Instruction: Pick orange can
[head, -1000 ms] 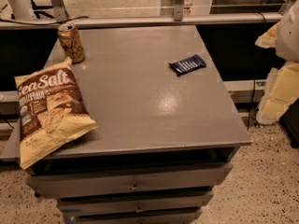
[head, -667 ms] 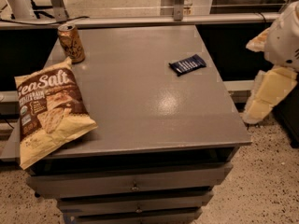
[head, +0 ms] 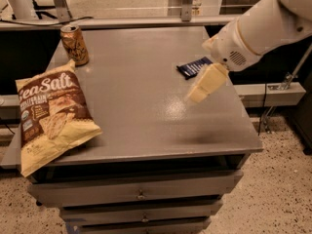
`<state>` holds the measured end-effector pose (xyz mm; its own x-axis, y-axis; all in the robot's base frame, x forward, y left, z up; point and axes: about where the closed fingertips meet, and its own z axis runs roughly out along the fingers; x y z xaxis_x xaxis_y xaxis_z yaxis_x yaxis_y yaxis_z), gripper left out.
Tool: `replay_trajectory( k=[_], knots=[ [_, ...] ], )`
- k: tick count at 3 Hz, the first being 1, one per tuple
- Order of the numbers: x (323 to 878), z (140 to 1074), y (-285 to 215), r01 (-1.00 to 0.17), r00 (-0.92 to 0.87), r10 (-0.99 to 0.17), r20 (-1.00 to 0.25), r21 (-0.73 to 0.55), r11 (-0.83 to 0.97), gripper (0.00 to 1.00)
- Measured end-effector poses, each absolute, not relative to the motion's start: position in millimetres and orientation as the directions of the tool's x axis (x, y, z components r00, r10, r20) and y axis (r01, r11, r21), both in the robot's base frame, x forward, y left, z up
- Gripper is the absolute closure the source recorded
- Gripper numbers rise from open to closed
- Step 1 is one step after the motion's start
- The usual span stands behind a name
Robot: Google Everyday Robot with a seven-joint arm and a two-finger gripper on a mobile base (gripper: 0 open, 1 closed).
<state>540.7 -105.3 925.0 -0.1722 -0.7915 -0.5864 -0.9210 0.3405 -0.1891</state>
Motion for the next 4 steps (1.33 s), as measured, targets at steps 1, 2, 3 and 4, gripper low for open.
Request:
replay_trajectory(
  k=[1,2,3,4],
  knots=[
    [588.4,923.4,-51.0,-0.923,-0.155,-0.684,-0.713,-0.142,0.357,0.00],
    [623.8,927.3,12.3,-0.925,-0.159,-0.548,-0.821,-0.070,0.372,0.00],
    [623.7,927.3,12.4,-0.926,-0.159,-0.548,-0.821,-0.069,0.372,0.00],
    [630.9,925.1,17.8,-0.923,-0.133,-0.526,-0.840,-0.087,0.374,0.00]
  ],
)
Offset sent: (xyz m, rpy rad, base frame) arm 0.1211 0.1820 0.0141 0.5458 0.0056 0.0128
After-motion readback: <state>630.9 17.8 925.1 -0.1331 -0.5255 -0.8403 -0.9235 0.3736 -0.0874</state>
